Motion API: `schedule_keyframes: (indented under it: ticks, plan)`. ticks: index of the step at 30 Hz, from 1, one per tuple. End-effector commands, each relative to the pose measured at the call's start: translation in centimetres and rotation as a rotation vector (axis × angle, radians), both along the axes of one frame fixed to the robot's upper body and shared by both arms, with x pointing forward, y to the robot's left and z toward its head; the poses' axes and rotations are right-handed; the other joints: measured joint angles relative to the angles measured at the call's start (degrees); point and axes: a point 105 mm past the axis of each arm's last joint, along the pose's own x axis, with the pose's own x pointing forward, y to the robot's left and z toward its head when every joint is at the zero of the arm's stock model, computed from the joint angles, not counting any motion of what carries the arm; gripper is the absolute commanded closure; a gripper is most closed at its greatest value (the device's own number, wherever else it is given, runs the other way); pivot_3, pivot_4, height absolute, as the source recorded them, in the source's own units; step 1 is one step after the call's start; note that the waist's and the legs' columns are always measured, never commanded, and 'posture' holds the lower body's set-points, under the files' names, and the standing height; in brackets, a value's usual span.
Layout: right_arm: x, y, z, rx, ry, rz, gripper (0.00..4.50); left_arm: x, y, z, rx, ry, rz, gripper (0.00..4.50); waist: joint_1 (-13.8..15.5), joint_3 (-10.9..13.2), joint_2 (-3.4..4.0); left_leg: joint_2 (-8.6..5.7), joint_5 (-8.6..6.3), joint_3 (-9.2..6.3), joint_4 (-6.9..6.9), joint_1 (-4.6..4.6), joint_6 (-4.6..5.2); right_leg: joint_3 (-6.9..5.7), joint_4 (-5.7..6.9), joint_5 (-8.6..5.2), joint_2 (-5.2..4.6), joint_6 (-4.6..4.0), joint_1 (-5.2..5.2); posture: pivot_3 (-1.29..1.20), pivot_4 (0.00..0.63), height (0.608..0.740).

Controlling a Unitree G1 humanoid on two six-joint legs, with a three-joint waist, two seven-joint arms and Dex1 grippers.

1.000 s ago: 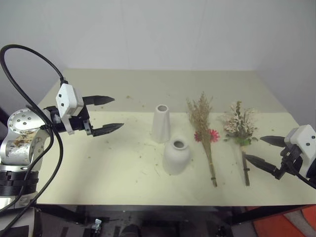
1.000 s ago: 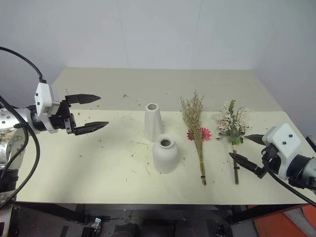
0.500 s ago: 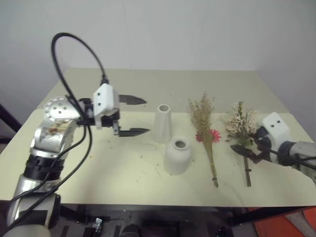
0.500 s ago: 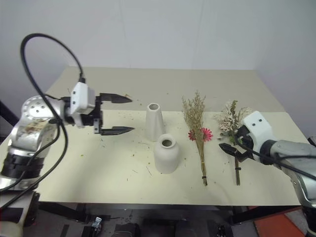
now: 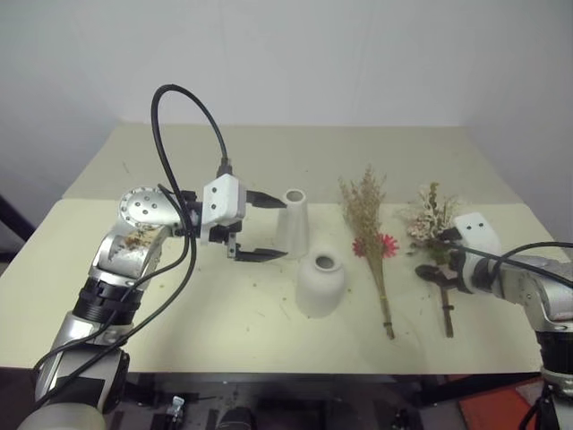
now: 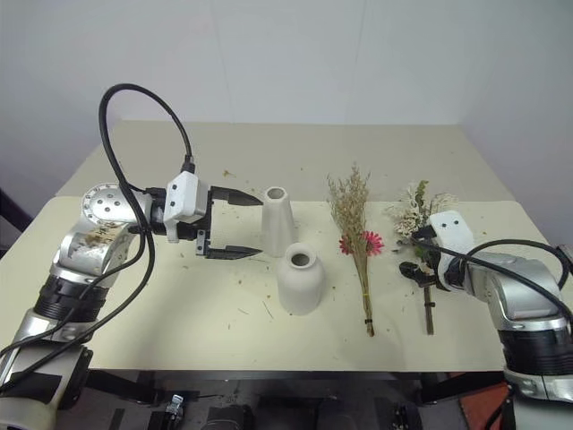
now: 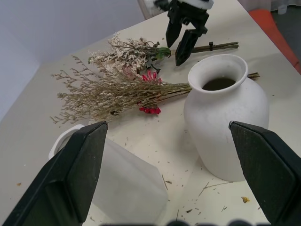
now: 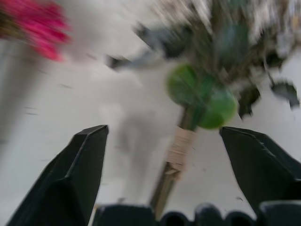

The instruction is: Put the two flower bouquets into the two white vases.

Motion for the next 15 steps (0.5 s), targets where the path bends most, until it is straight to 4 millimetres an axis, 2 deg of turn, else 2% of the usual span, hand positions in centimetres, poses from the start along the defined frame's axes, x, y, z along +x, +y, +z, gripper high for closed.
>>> schedule_keyframes:
  ticks: [1,9,10,13,15]
  plan:
    - [0.8,-0.6,1.4,-0.014,-0.057,-0.036,1.28,-0.2,0.2,0.7,0.003,-0.050,0.002,0.00,-0.01,0.00,0.00,0.00,0.00,0.00,0.00,-0.01,0.00,0.00,0.00,0.00,0.00,0.00,0.00,0.00,0.150,0.740]
    - [1.1,-0.8,1.5,-0.010,-0.060,-0.046,4.14,-0.5,0.7,0.4,0.000,-0.048,0.030,0.00,-0.09,0.00,0.00,0.00,0.00,0.00,0.00,0.00,0.00,0.00,0.00,0.00,0.00,0.00,0.01,0.00,0.150,0.740]
    - [1.1,-0.7,1.5,-0.011,-0.059,-0.044,4.27,-0.5,0.7,0.4,-0.003,-0.048,0.031,0.00,-0.06,0.00,0.00,0.00,0.00,0.00,0.00,0.01,0.00,0.00,0.00,0.00,0.00,0.01,0.01,0.00,0.150,0.740]
    - [1.3,-0.8,1.7,-0.033,-0.072,-0.051,4.27,-0.4,0.8,0.3,-0.004,-0.044,0.038,0.00,-0.04,0.00,0.00,0.00,0.00,0.00,0.00,0.00,0.00,0.00,0.00,0.00,0.00,0.01,0.01,0.00,0.150,0.740]
    - [1.8,-1.3,2.8,-0.088,-0.151,-0.081,4.27,-0.4,0.9,0.3,-0.004,-0.043,0.042,0.00,-0.08,0.00,0.00,0.00,0.00,-0.01,0.00,0.00,0.00,0.00,-0.01,0.00,0.00,0.00,0.01,0.00,0.150,0.740]
